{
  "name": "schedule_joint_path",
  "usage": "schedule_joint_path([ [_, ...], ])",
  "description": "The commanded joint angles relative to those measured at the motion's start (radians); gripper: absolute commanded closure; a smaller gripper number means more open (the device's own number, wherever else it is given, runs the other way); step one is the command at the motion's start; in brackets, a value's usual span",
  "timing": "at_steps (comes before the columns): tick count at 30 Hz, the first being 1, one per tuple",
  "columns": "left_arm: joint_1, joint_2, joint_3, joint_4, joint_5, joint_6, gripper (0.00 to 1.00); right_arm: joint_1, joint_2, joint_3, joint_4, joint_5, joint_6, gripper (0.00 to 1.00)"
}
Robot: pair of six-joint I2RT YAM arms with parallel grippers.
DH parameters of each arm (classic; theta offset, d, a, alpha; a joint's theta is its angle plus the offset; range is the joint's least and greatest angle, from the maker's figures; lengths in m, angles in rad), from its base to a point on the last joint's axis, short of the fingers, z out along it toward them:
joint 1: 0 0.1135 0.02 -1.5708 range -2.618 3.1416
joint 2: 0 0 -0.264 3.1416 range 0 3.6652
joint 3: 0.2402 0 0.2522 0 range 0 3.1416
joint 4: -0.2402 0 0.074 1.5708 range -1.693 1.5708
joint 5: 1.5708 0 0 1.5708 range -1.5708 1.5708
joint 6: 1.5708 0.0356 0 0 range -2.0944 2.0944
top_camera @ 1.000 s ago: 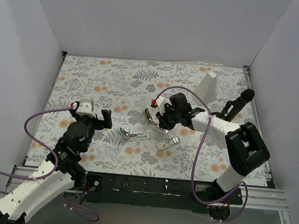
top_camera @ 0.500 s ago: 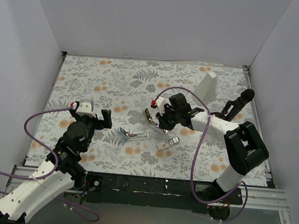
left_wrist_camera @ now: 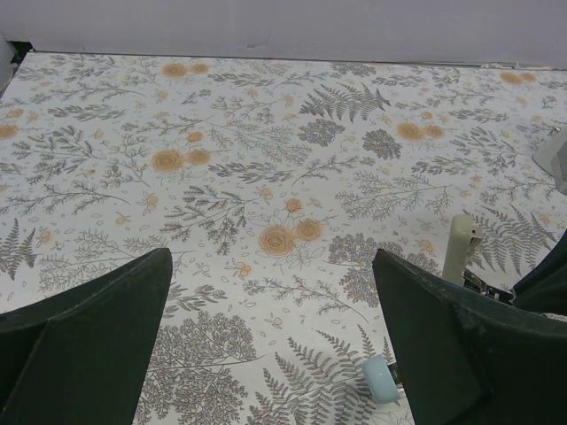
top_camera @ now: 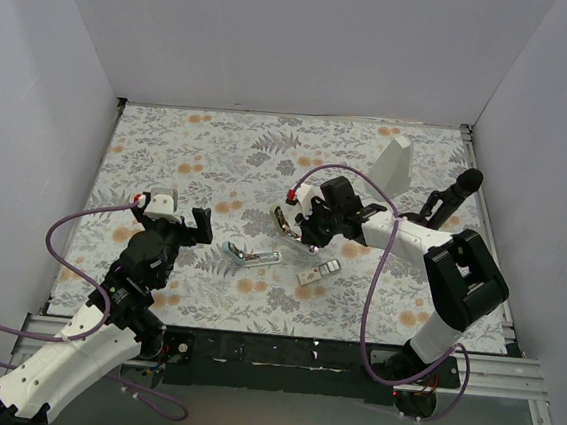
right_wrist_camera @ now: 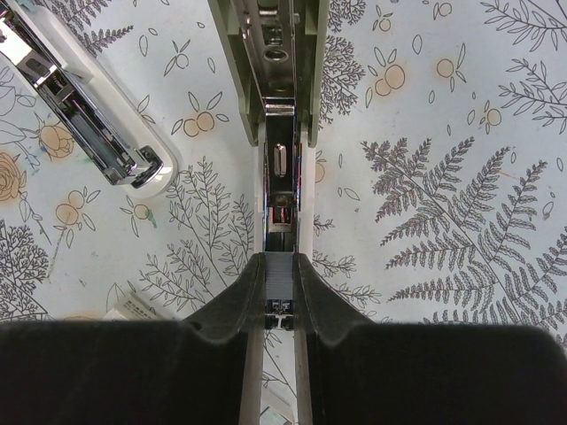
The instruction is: Load the staples into the stapler
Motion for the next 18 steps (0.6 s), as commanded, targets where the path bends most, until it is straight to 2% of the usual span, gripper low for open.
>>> schedule_joint_path([
  [1,0.008,0.002,0.001,0.011,0.012,0.001,0.02,0.005,0.018,0.025,-0.028,-0.007,0.004,0.79],
  [18,0.013,0.003,0.001,0.010,0.019,0.000,0.02,0.005,0.036,0.039,-0.039,-0.002,0.002,0.71],
])
